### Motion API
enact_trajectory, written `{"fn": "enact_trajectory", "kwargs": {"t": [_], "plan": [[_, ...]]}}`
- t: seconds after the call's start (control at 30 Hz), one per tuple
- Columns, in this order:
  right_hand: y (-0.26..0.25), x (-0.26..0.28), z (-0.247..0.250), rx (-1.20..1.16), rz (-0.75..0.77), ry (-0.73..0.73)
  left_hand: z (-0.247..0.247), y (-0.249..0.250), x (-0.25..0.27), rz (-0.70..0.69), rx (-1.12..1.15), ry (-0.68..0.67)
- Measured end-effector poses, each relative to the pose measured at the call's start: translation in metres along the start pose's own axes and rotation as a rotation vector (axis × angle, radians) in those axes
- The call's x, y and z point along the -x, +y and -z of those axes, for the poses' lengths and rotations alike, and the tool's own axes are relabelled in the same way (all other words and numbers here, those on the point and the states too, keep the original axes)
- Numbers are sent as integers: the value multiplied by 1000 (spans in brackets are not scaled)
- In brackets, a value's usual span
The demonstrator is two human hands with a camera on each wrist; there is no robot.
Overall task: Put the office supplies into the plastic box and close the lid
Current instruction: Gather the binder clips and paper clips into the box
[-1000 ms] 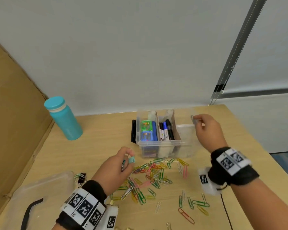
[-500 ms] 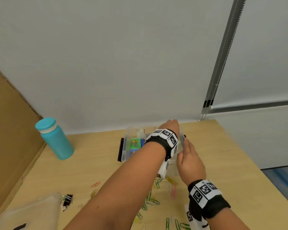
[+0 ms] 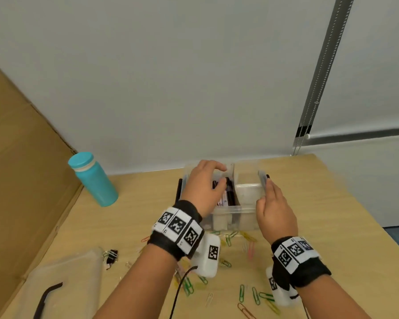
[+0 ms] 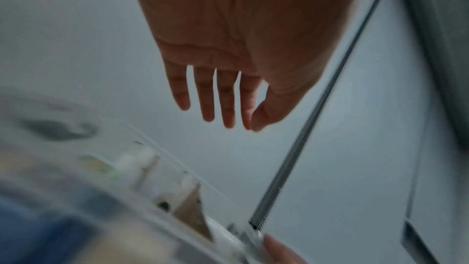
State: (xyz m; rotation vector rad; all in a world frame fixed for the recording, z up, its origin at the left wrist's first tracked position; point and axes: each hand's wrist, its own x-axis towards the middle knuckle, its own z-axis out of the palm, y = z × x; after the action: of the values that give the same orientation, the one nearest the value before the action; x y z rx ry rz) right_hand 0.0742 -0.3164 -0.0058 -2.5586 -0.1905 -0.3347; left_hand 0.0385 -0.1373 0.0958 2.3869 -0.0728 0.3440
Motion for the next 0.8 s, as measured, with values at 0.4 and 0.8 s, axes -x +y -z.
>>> {"fn": "enact_trajectory", "kwargs": {"t": [0.4, 0.8], "plan": [[-4, 5, -4, -41, -40, 91, 79, -219, 138, 732, -517, -190], [-143, 82, -26, -24, 652, -206, 82, -235, 140, 680, -572, -274]]}}
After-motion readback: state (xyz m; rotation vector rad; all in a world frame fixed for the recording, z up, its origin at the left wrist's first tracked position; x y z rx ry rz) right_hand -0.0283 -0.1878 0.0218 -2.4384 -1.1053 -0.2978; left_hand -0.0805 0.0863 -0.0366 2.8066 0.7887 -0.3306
